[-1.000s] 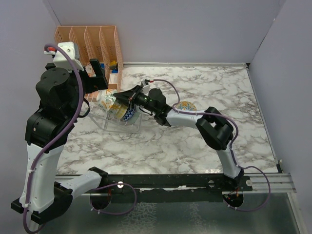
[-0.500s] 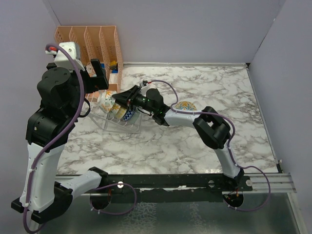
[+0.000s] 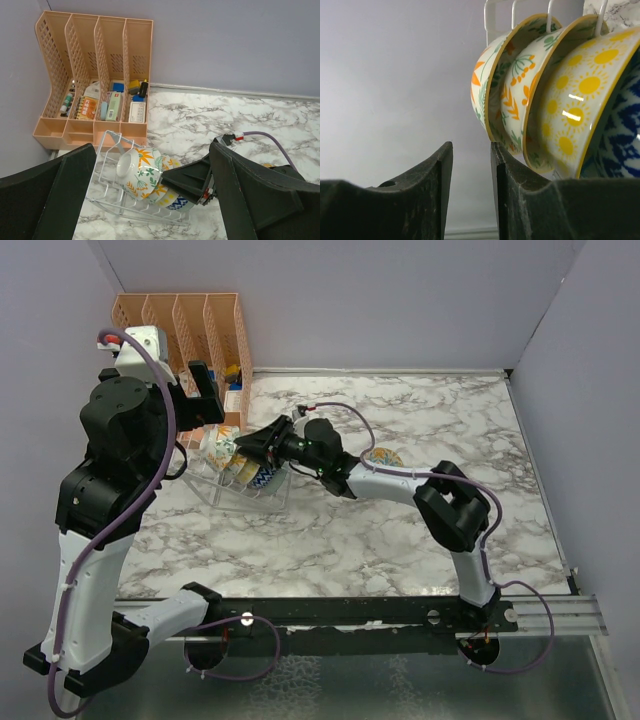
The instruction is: Load the bowls into the dish rack
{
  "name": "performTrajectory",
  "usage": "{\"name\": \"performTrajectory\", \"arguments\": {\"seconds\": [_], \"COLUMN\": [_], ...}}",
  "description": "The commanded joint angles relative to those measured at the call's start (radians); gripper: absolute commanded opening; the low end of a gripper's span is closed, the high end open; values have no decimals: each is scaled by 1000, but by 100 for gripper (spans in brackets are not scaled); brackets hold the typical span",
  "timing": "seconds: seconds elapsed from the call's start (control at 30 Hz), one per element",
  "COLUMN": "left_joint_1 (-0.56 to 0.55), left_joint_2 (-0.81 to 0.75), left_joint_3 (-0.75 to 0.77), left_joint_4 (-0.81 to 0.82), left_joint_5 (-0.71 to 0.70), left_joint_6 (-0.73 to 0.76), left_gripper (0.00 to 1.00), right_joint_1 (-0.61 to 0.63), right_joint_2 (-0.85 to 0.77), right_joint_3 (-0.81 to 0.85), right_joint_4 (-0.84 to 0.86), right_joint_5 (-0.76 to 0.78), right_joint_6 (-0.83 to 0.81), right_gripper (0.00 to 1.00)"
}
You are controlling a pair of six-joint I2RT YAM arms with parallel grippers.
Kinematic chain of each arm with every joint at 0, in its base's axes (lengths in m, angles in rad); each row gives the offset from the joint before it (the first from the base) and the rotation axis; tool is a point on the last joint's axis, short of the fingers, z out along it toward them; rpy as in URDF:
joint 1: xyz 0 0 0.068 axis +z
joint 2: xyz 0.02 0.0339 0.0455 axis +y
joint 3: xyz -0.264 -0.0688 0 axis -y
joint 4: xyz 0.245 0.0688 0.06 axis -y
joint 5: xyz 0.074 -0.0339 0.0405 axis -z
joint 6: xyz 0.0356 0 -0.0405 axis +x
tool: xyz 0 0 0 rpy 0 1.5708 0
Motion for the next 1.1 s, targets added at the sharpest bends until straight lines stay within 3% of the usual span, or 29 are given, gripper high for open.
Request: {"name": "performTrajectory", "arguments": {"seconds": [0.0, 0.17, 0.4, 0.63, 0.83, 1.07], "left_joint_1": [-3, -4, -3, -3, -3, -3], "left_joint_2": [1, -4, -7, -8, -6, -3], "left_joint_3": [-4, -1, 4, 7, 16, 7], "left_joint_4": [9, 5, 12, 13, 4, 4], "left_joint_5": [-6, -9, -10, -11, -8, 0], "left_joint_6": [1, 4, 11, 11, 5, -5], "left_gripper": [99, 99, 99, 99, 99, 99], "right_joint_1": [7, 4, -34, -136, -281, -299], "right_joint_2": [-87, -208, -386, -396, -373, -218], "right_joint_3": [-39, -68, -3, 120, 95, 194], "right_joint_4": [-58, -260, -824, -1335, -1481, -1557], "right_joint_5": [-20, -12, 127, 291, 329, 377], "right_joint_6": [-46, -192, -507, -736, -910, -1095], "right_gripper": [36, 37, 42, 52, 52, 52]}}
